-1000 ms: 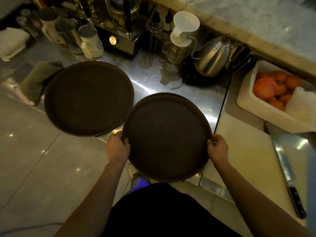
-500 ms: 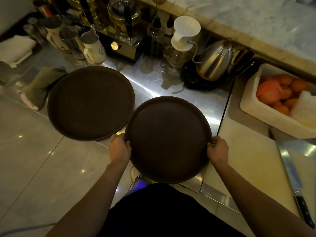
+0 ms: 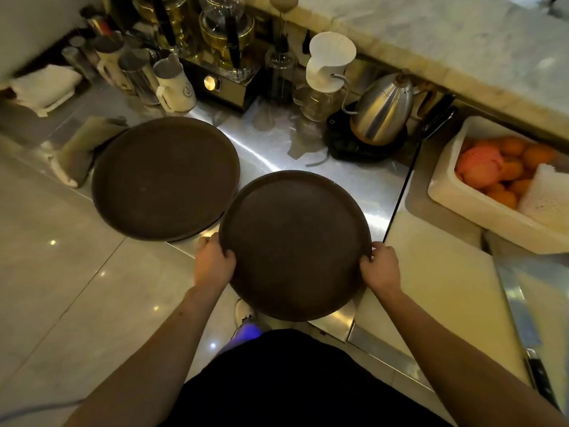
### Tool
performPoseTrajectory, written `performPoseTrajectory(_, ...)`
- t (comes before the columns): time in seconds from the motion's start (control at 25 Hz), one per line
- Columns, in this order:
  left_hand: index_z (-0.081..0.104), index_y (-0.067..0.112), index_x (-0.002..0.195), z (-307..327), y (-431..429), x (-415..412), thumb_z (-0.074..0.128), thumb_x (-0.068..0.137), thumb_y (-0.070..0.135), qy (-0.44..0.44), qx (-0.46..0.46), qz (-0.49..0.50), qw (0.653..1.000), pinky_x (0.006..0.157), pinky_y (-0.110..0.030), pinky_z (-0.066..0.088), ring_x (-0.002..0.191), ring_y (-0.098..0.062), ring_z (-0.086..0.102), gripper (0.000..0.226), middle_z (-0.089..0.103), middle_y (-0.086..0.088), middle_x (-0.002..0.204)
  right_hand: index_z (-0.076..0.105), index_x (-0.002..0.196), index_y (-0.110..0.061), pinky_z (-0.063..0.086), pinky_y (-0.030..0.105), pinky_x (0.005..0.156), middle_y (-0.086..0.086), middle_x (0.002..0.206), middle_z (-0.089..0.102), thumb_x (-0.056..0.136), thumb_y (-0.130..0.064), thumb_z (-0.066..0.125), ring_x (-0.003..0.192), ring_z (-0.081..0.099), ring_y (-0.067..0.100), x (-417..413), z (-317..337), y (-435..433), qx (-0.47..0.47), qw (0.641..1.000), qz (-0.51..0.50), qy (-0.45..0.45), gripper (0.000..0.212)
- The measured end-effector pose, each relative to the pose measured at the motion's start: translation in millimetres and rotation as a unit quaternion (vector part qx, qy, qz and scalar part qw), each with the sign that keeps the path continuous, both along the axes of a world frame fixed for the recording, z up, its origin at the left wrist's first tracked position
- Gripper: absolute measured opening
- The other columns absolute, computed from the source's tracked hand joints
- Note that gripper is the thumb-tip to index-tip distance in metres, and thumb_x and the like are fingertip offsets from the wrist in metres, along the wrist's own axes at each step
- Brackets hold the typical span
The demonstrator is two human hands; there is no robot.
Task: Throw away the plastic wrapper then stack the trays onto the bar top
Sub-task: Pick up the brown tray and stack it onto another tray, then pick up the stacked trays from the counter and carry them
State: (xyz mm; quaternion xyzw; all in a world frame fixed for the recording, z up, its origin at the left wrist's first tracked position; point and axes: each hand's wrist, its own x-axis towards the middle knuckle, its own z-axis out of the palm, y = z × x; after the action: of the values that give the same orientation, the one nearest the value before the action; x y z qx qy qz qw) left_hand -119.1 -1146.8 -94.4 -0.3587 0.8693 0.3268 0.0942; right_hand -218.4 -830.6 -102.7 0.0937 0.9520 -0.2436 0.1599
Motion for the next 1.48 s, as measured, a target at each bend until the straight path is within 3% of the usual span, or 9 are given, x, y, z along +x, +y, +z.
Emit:
performPoseTrajectory(0.28, 0.042, 0.009, 0.142, 14, 28, 26, 0.054, 0.089, 0.015, 0.035, 0.032, 0.003, 0.999, 0.102, -0.041, 0.045, 0.121, -0.031, 0.052, 0.054, 0.052, -0.015, 0.132, 0.049, 0.132, -0.011, 0.046, 0.041, 0.093, 0.019, 0.123, 0.052, 0.09, -0.025, 0.052, 0.113, 0.05, 0.032, 15, 9, -3, 0.021, 0.996, 0.084, 0.028, 0.044)
performPoseTrajectory(0.52, 0.04, 0.015, 0.144, 37, 37, 64, 0.044, 0.098, 0.041, 0.085, -0.008, 0.019, 0.996, 0.1, -0.046, 0.048, 0.122, -0.028, 0.056, 0.053, 0.048, -0.011, 0.142, 0.041, 0.141, -0.016, 0.038, 0.047, 0.108, 0.012, 0.142, 0.045, 0.097, -0.037, 0.043, 0.131, 0.041, 0.03, 40, 29, -55, -0.03, 0.969, 0.225, 0.096, 0.049)
performPoseTrajectory(0.72, 0.045, 0.014, 0.14, 53, 1, 90, 0.038, 0.1, 0.042, 0.115, -0.048, 0.026, 0.992, 0.098, -0.042, 0.043, 0.123, -0.025, 0.053, 0.05, 0.05, -0.008, 0.141, 0.04, 0.141, -0.018, 0.039, 0.042, 0.105, 0.012, 0.141, 0.045, 0.098, -0.043, 0.039, 0.129, 0.043, 0.027, 59, 55, -127, -0.041, 0.941, 0.303, 0.141, 0.05)
performPoseTrajectory(1.04, 0.057, 0.012, 0.127, 59, -132, 172, 0.042, 0.099, 0.038, 0.139, -0.076, 0.048, 0.986, 0.095, -0.039, 0.044, 0.117, -0.029, 0.054, 0.041, 0.056, -0.011, 0.129, 0.045, 0.139, -0.013, 0.042, 0.043, 0.101, 0.015, 0.137, 0.048, 0.097, -0.037, 0.045, 0.125, 0.047, 0.031, 107, 77, -269, -0.033, 0.903, 0.389, 0.178, 0.048)
performPoseTrajectory(1.32, 0.055, 0.012, 0.128, 56, -207, 195, 0.038, 0.101, 0.039, 0.166, -0.052, 0.077, 0.982, 0.09, -0.027, 0.039, 0.118, -0.023, 0.053, 0.042, 0.055, -0.009, 0.131, 0.038, 0.142, -0.017, 0.044, 0.035, 0.093, 0.014, 0.141, 0.043, 0.098, -0.04, 0.042, 0.125, 0.048, 0.028, 124, 85, -345, -0.031, 0.918, 0.359, 0.164, 0.05)
performPoseTrajectory(1.48, 0.051, 0.012, 0.135, 52, -228, 169, 0.039, 0.1, 0.039, 0.16, -0.037, 0.08, 0.983, 0.1, -0.036, 0.041, 0.125, -0.026, 0.051, 0.046, 0.051, -0.01, 0.138, 0.036, 0.144, -0.016, 0.046, 0.041, 0.095, 0.015, 0.143, 0.042, 0.098, -0.04, 0.043, 0.126, 0.048, 0.031, 100, 85, -357, -0.007, 0.928, 0.336, 0.159, 0.052)
